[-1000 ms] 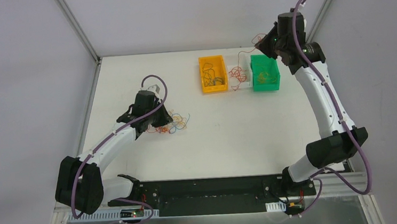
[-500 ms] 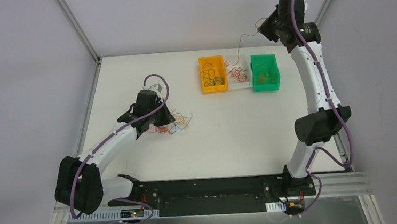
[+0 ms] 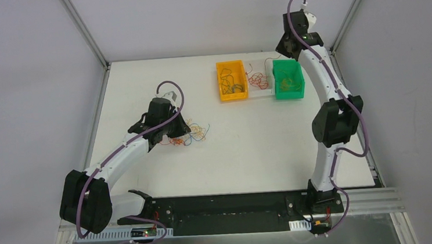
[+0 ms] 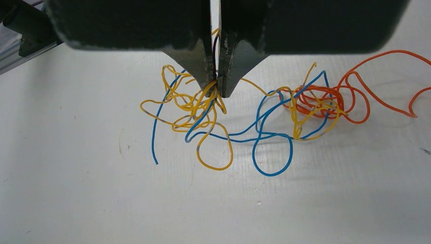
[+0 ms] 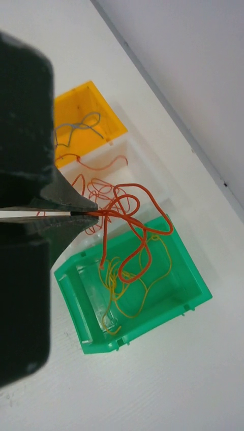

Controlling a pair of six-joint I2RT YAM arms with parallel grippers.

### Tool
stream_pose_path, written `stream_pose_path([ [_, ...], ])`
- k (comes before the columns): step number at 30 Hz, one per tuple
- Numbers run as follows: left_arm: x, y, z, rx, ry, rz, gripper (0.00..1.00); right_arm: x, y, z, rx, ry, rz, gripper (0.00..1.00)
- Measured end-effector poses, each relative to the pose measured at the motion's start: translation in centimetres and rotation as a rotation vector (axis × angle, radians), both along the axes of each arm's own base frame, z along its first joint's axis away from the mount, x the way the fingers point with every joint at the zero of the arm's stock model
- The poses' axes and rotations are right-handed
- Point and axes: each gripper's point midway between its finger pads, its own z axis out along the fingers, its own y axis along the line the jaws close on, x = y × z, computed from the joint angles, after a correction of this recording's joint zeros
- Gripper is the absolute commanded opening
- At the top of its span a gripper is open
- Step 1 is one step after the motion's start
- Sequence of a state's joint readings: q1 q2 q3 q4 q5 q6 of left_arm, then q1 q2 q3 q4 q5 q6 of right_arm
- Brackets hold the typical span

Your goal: Untangle the cables

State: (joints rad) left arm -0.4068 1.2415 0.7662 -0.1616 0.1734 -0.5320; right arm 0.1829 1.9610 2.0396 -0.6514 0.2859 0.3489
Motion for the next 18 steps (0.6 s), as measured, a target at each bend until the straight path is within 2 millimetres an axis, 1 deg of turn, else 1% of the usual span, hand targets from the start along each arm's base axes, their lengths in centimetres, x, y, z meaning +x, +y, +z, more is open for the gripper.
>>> stream_pose_path([
  [2, 0.0, 0.0, 0.0, 0.0, 0.0, -0.001, 0.0, 0.5, -0.3, -1.3, -0.065, 0.018, -0.009, 0.0],
  [5, 0.0, 0.0, 0.0, 0.0, 0.0, -0.001, 0.0, 1.2, -0.1, -3.3, -0.153, 0.049, -0.009, 0.0],
  [8, 0.0, 0.0, 0.0, 0.0, 0.0, -0.001, 0.0, 2.0, 0.7, -5.2, -0.218, 0.078, 0.014, 0.0],
  [11, 0.0, 0.0, 0.0, 0.0, 0.0, -0.001, 0.0, 2.5, 1.7, -6.5, -0.288, 0.088, 0.054, 0.0],
  [14, 0.0, 0.0, 0.0, 0.0, 0.0, -0.001, 0.0, 2.9, 3.5, -6.7, -0.339, 0.066, 0.109, 0.0],
  [16, 0.0, 0.0, 0.0, 0.0, 0.0, -0.001, 0.0, 3.1, 5.1, -6.9, -0.35, 0.053, 0.15, 0.0],
  [18, 0.0, 0.0, 0.0, 0.0, 0.0, -0.001, 0.0, 3.1, 6.8, -7.4, -0.346, 0.054, 0.196, 0.0],
])
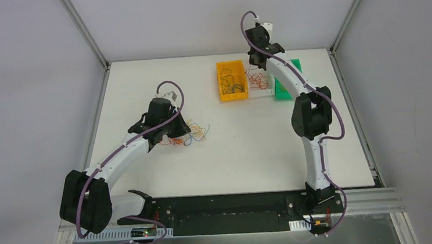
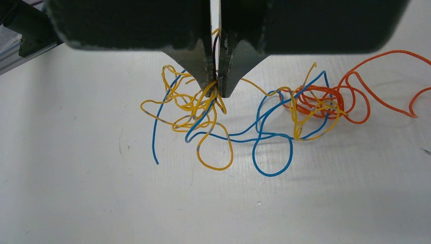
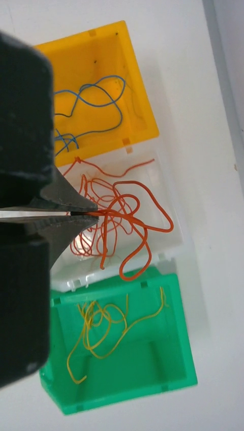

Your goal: Untangle the cables

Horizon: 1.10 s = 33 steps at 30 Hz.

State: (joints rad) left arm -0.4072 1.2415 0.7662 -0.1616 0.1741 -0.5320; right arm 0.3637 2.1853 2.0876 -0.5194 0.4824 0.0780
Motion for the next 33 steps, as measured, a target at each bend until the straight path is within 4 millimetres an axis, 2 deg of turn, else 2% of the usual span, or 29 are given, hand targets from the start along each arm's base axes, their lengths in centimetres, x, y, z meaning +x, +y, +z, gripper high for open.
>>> stream_pose_path([
  [2, 0.0, 0.0, 0.0, 0.0, 0.0, 0.0, 0.0, 0.1, 1.1, -1.0, 0.007, 0.017, 0.028, 0.0],
  [5, 0.0, 0.0, 0.0, 0.0, 0.0, 0.0, 0.0, 0.3, 1.8, -3.5, 0.013, 0.068, 0.051, 0.0],
  [11, 0.0, 0.0, 0.0, 0.0, 0.0, 0.0, 0.0, 0.1, 1.6, -9.8, 0.007, 0.234, 0.069, 0.0],
  [15, 0.0, 0.0, 0.0, 0.0, 0.0, 0.0, 0.0, -0.4, 0.9, -13.4, 0.03, 0.341, 0.057, 0.0],
  [20, 0.0, 0.0, 0.0, 0.0, 0.0, 0.0, 0.0, -1.3, -0.5, -14.0, 0.065, 0.396, 0.028, 0.0],
  [24, 0.0, 0.0, 0.0, 0.0, -0.001, 0.0, 0.0, -2.4, -0.8, -14.7, 0.087, 0.429, 0.014, 0.0],
  [26, 0.0, 0.0, 0.1, -0.002, -0.004, 0.0, 0.0, -4.1, -0.7, -14.6, 0.099, 0.444, 0.009, 0.0],
  [30, -0.1, -0.2, 0.2, -0.003, -0.005, -0.006, 0.0, -8.5, -0.4, -14.4, 0.104, 0.501, 0.005, 0.0],
  [33, -0.2, -0.3, 0.2, -0.003, -0.005, -0.012, 0.0, -10.9, 0.2, -14.2, 0.112, 0.524, 0.012, 0.0],
])
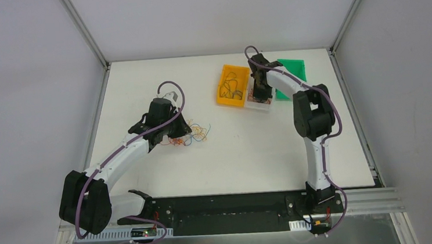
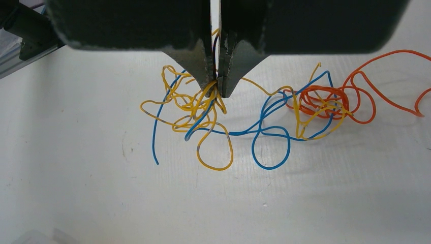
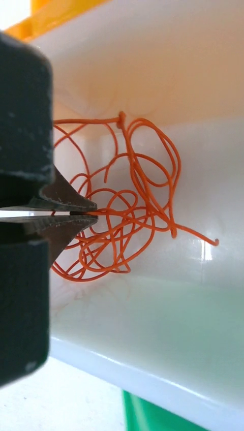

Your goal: Untangle the cables

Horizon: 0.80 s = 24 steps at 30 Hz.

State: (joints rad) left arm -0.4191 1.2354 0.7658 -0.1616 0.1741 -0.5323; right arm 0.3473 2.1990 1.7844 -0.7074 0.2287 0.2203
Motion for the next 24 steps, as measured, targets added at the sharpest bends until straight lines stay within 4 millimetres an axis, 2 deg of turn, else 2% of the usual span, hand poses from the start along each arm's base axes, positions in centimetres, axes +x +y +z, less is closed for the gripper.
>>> stream_pose_path([
  [3, 0.0, 0.0, 0.0, 0.0, 0.0, 0.0, 0.0, -1.6, 0.7, 0.8, 0.018, -0.004, 0.007, 0.01],
  [9, 0.0, 0.0, 0.0, 0.0, 0.0, -0.001, 0.0, -3.8, 2.0, 3.9, 0.064, -0.055, 0.032, 0.01],
  [13, 0.0, 0.0, 0.0, 0.0, 0.001, -0.001, 0.0, -4.1, 2.4, 4.9, 0.074, -0.079, 0.041, 0.05],
  [14, 0.0, 0.0, 0.0, 0.0, 0.002, -0.001, 0.0, -4.0, 2.4, 5.0, 0.073, -0.082, 0.04, 0.11],
  [15, 0.0, -0.1, -0.1, 0.001, 0.002, -0.003, 0.0, -3.9, 2.3, 5.0, 0.072, -0.082, 0.038, 0.27],
  [16, -0.1, -0.1, -0.1, 0.001, 0.003, -0.005, 0.0, -3.8, 2.3, 5.1, 0.073, -0.083, 0.035, 0.38],
  [18, -0.1, -0.2, -0.1, 0.001, 0.003, -0.008, 0.0, -2.9, 2.1, 5.7, 0.067, -0.091, 0.03, 0.56],
  [21, -0.2, -0.4, -0.1, 0.001, 0.003, -0.013, 0.0, -1.1, 2.3, 6.7, 0.069, -0.133, 0.018, 0.65],
  [24, -0.2, -0.4, -0.1, 0.001, 0.002, -0.013, 0.0, -0.4, 2.4, 7.4, 0.07, -0.154, 0.016, 0.71],
])
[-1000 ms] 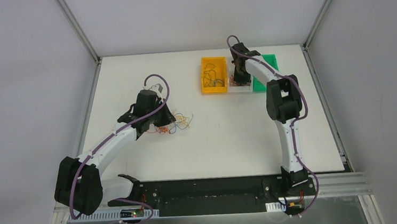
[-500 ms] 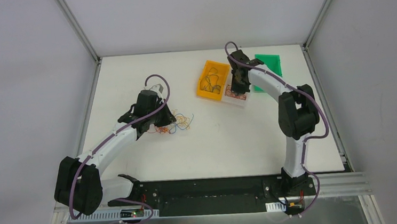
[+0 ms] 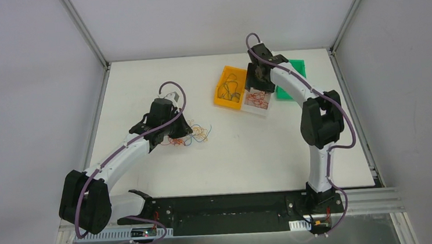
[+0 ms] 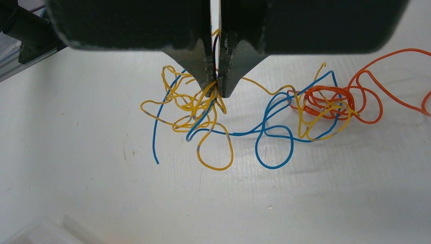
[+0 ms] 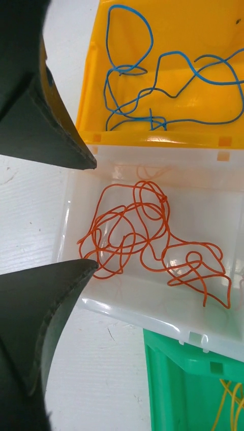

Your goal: Untangle the cables

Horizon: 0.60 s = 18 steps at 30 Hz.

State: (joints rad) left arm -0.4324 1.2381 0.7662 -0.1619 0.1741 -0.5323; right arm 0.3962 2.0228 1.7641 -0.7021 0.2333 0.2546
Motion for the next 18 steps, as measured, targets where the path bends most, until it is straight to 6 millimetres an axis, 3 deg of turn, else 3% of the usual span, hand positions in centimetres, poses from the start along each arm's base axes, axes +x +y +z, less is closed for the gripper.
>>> stream_pose_path([
  [5, 0.0, 0.0, 0.0, 0.0, 0.0, -0.001, 0.0, -0.2, 0.0, 0.3, -0.002, -0.003, 0.004, 0.85],
  [11, -0.8, -1.3, 0.0, -0.002, 0.003, -0.047, 0.0, -3.1, 0.3, 2.5, 0.005, -0.028, 0.056, 0.94],
  [15, -1.5, -4.1, 0.5, -0.006, -0.002, -0.132, 0.0, -6.1, 0.8, 4.7, 0.046, -0.074, 0.102, 0.94],
  [18, -2.4, -7.4, 1.7, -0.04, -0.024, -0.236, 0.01, -8.2, 0.4, 5.9, 0.083, -0.112, 0.119, 0.94],
])
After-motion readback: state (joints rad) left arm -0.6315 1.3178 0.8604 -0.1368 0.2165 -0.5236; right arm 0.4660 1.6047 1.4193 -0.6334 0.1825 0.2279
